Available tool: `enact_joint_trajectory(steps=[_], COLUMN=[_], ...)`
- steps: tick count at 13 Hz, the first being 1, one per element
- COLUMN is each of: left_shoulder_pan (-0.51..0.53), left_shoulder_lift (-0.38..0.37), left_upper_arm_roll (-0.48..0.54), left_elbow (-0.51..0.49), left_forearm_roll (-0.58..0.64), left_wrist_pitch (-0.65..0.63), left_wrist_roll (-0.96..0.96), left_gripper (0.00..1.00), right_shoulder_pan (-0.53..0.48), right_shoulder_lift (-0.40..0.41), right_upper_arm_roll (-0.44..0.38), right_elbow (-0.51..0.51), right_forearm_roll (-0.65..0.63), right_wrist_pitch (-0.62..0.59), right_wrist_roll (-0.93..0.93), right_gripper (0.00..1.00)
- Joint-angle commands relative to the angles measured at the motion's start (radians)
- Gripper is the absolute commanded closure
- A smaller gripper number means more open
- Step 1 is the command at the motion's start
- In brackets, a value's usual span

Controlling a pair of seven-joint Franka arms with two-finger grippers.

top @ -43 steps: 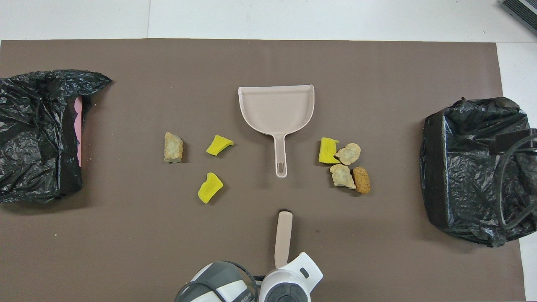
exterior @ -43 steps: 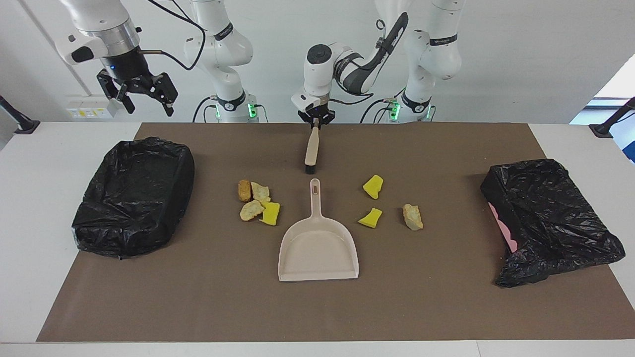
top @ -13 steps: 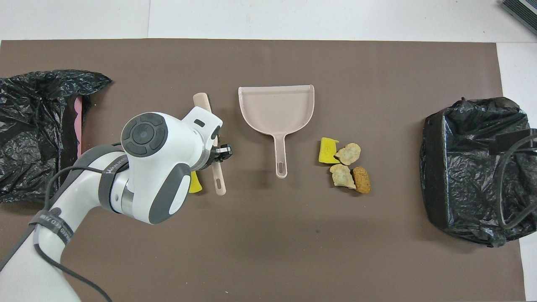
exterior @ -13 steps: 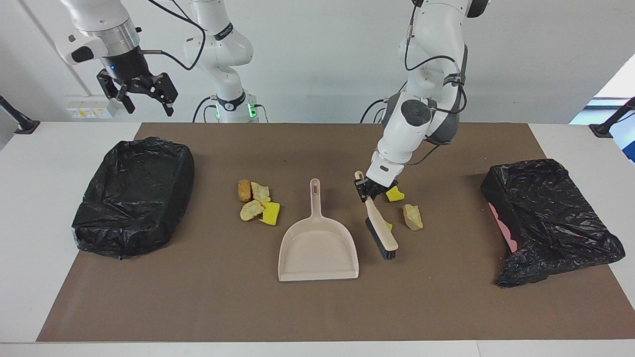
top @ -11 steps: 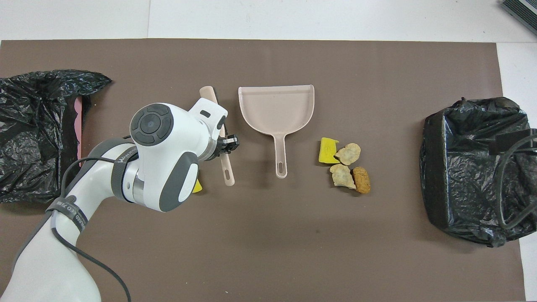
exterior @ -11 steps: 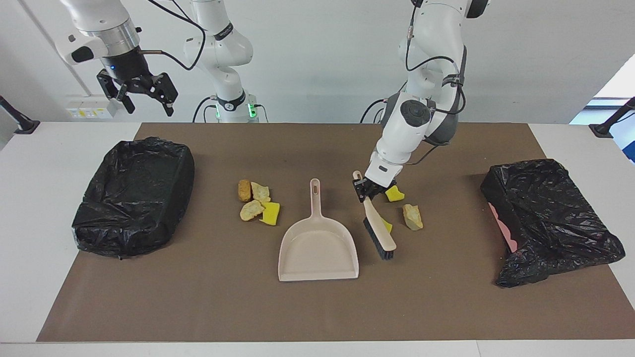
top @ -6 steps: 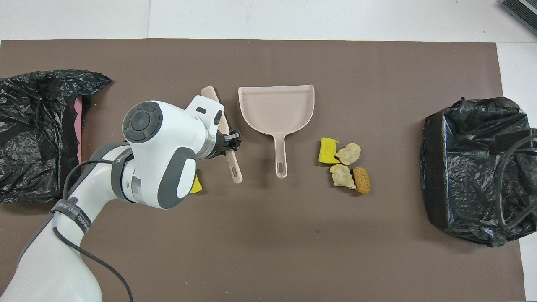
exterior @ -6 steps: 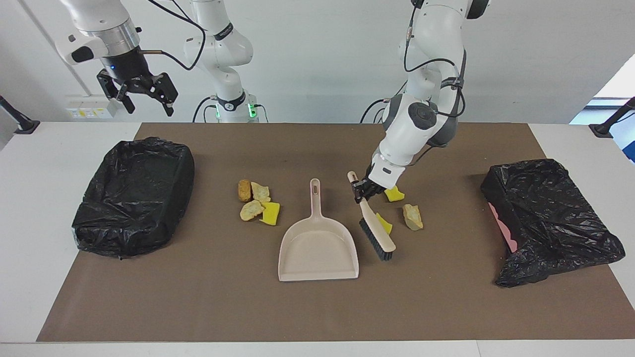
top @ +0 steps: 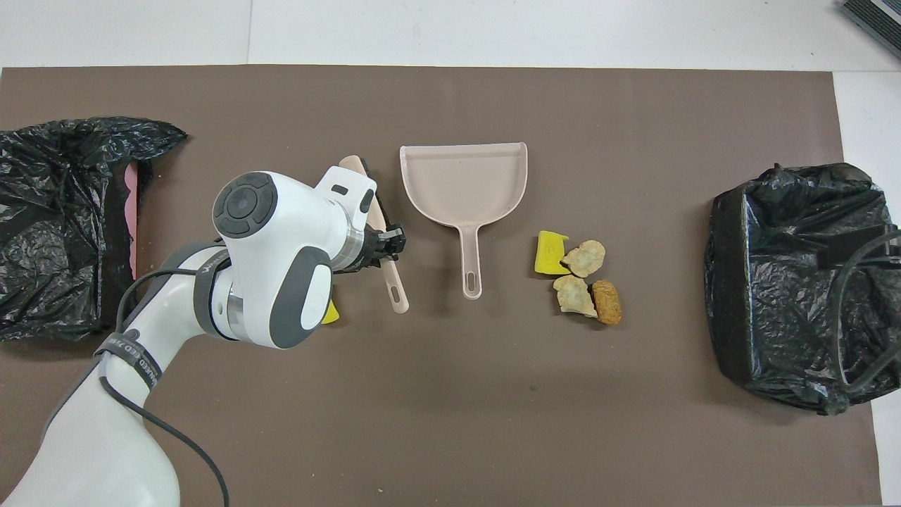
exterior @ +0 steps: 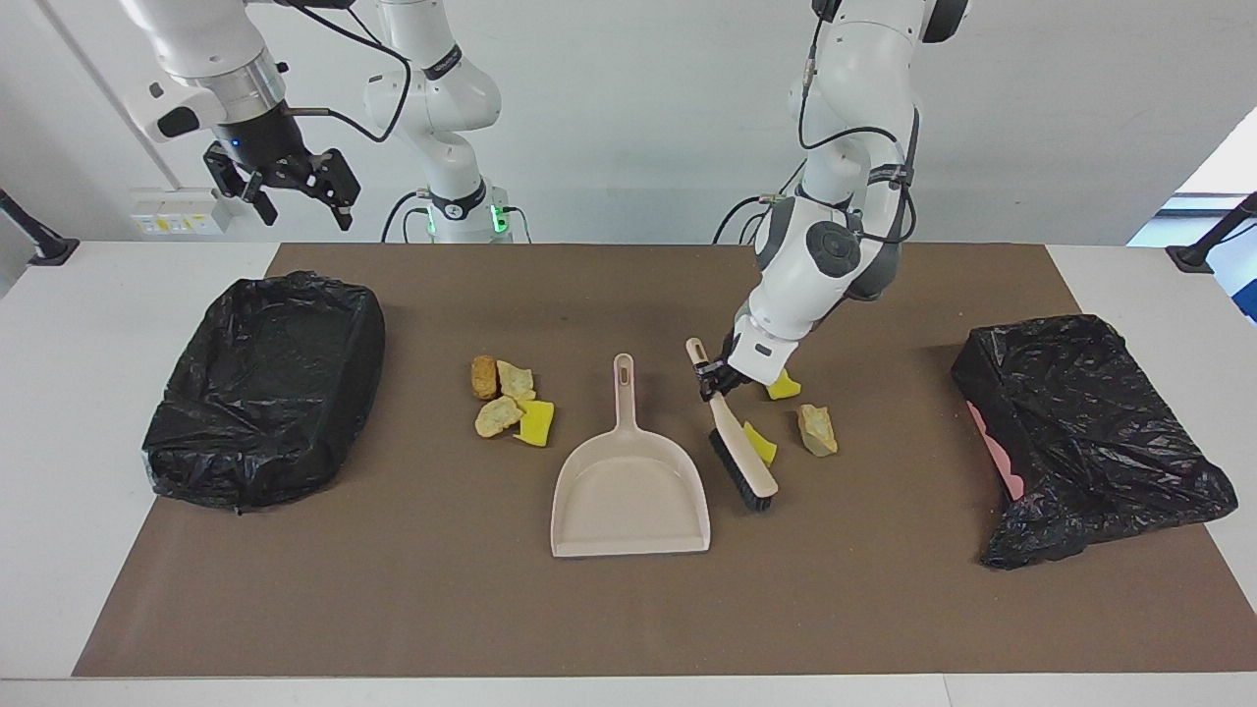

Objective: Sweep and dump trash in bin

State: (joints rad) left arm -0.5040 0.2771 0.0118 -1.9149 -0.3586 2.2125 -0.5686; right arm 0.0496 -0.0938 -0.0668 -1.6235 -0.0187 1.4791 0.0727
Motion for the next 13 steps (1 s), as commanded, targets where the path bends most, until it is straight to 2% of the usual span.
enact_joint_trajectory(steps=[1,4,7,13], left_shoulder_pan=[0.012,0.018,0.038,0.050], left_shoulder_lift=[-0.035,-0.052,-0.073,-0.143], left_upper_arm_roll=[0.000,0.005,0.010,0.051], left_elbow=[-0.015,-0.015,-0.015,0.014], left_forearm_roll=[-0.022,-0.005,0.039,0.078], left_wrist_pitch=[-0.095,-0.239,-0.335,-0.349], left_wrist_roll=[0.010,0.009,0.009,0.006], left_gripper=[1.00,1.00,1.00,1.00], right_shoulder_pan=[0.041,0.076,0.183,0.370], right_shoulder_lift=[-0.009,0.041,0.141,0.324], right_upper_arm_roll=[0.016,0.016,0.018,0.018], right_elbow=[-0.085,-0.113,-0.104,-0.099], right_forearm_roll=[0.012,0.051,0.051,0.054], right_wrist_pitch=[0.093,0.200,0.291,0.486], right_wrist_roll=[0.076,0.107,0.243,0.424], right_gripper=[0.00,0.00,0.00,0.00])
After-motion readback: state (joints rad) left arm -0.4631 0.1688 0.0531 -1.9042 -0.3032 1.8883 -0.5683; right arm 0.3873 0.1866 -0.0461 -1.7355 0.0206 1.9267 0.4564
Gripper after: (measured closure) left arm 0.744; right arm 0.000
